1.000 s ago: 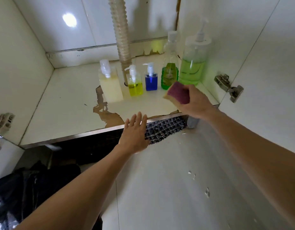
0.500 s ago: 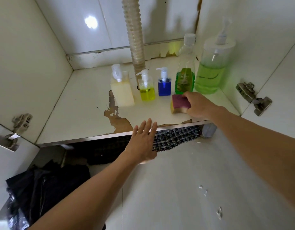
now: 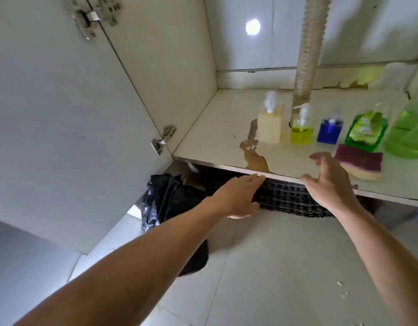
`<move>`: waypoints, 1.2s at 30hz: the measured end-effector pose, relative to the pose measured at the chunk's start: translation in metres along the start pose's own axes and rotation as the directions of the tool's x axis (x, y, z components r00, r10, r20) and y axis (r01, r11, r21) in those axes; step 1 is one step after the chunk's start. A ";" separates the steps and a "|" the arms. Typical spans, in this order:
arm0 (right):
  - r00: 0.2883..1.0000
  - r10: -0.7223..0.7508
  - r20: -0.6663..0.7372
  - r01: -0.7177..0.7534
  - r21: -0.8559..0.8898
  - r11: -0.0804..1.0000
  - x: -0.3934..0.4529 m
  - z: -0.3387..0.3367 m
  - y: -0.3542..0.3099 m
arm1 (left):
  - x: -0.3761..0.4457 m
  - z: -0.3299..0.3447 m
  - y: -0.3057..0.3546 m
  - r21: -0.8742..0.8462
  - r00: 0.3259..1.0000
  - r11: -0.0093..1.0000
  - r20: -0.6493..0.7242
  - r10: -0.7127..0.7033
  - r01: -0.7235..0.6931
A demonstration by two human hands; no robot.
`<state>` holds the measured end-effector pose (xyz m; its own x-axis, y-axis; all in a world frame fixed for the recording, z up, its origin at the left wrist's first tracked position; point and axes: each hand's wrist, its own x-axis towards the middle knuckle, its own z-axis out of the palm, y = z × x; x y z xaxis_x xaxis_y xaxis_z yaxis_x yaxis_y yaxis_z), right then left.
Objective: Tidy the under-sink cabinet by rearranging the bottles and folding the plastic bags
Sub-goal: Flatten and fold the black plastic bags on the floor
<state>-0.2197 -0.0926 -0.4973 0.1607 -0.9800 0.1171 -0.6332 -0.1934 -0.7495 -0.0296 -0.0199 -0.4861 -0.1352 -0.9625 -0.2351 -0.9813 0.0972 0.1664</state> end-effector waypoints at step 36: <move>0.892 0.385 0.237 -0.407 0.049 0.912 -0.105 0.223 -0.098 | -0.088 0.119 -0.183 -0.865 0.716 0.396 -0.063 -0.695 0.308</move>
<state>-0.0058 0.0398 -0.5812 0.0789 -0.9378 -0.3382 -0.6058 0.2243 -0.7633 0.1453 0.0775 -0.6095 0.5938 -0.7730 -0.2233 -0.3119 -0.4770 0.8217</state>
